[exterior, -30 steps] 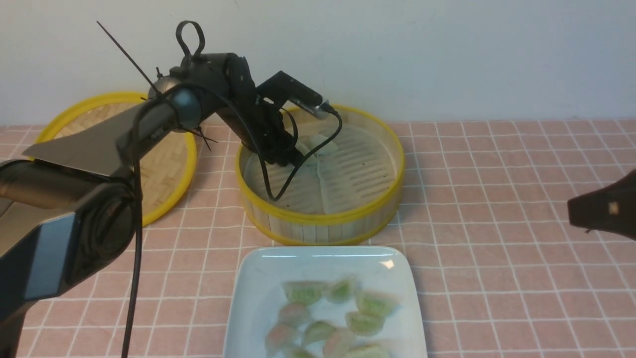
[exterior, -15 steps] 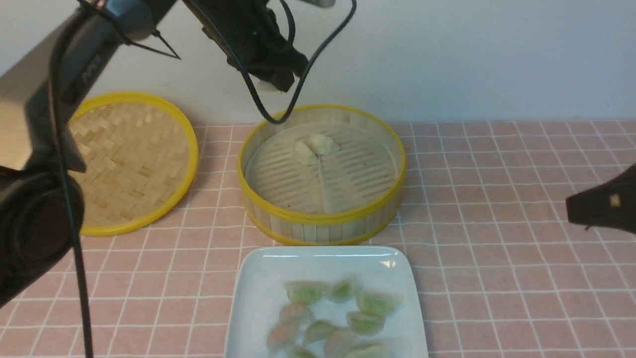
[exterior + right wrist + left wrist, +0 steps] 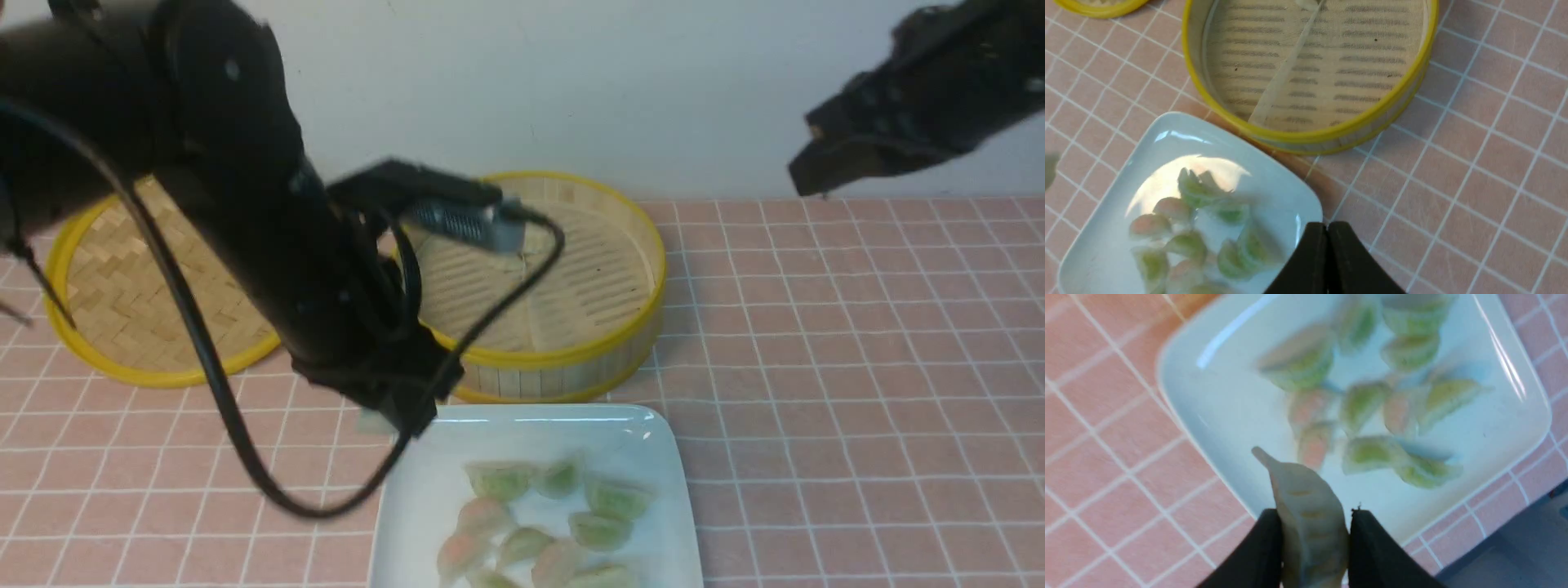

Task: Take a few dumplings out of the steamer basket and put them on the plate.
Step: Use the left arm to put the dumpling into the plate

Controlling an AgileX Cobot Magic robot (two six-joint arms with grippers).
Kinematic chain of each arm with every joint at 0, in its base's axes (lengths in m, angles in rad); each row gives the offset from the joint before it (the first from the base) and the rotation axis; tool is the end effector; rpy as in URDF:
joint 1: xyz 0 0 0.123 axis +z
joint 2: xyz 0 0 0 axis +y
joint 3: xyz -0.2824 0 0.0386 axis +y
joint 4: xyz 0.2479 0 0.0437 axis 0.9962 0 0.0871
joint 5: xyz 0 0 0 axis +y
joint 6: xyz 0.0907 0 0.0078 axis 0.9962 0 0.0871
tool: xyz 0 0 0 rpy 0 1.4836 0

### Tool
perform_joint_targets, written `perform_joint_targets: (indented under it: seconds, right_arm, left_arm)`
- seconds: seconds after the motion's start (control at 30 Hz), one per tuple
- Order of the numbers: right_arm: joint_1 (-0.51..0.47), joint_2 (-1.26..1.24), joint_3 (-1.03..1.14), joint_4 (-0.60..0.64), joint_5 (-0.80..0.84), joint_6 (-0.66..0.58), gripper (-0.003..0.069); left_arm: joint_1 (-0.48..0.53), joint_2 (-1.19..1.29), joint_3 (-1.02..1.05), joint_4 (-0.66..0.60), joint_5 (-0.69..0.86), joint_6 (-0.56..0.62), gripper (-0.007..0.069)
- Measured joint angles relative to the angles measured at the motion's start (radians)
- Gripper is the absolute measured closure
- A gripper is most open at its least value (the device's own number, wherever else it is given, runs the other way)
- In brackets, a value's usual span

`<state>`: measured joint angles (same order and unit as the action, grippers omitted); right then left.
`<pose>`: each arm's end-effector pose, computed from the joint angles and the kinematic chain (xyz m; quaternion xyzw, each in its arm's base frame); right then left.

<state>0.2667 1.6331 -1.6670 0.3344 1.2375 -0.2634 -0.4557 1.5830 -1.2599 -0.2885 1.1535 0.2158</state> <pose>0.3221 0.1173 0.3774 -0.2347 0.9318 0.1659 0.2218 0.2662 -0.1569 0.2814 0.2812 0.9457 -0.1459 0.0727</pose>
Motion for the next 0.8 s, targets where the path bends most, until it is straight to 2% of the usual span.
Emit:
perform_joint_targets:
  seconds: [0.2,0.37,0.43,0.67,0.73,0.8]
  right_arm:
    - [0.044,0.351,-0.350,-0.024,0.006,-0.019,0.0660]
    - [0.079,0.608,-0.642,-0.027,0.011,-0.061,0.0607]
    - [0.093,0.710,-0.758,-0.027,0.011,-0.081,0.0566]
    - [0.118,0.964,-1.007,-0.026,0.004,-0.099,0.0381]
    - [0.121,1.012,-1.028,-0.026,-0.022,-0.106,0.0326]
    - [0.122,1.036,-1.030,-0.027,-0.042,-0.115,0.0297]
  left_arm:
    - [-0.080,0.009,0.148,-0.018,-0.084,0.000,0.0441]
    - [-0.096,0.043,0.155,-0.022,-0.086,-0.002,0.0436]
    - [-0.097,0.047,0.155,-0.026,-0.086,-0.002,0.0397]
    - [-0.097,0.048,0.155,-0.028,-0.086,-0.002,0.0146]
    - [-0.097,0.048,0.155,-0.028,-0.086,-0.006,0.0111]
    - [-0.097,0.048,0.155,-0.025,-0.086,-0.012,0.0106]
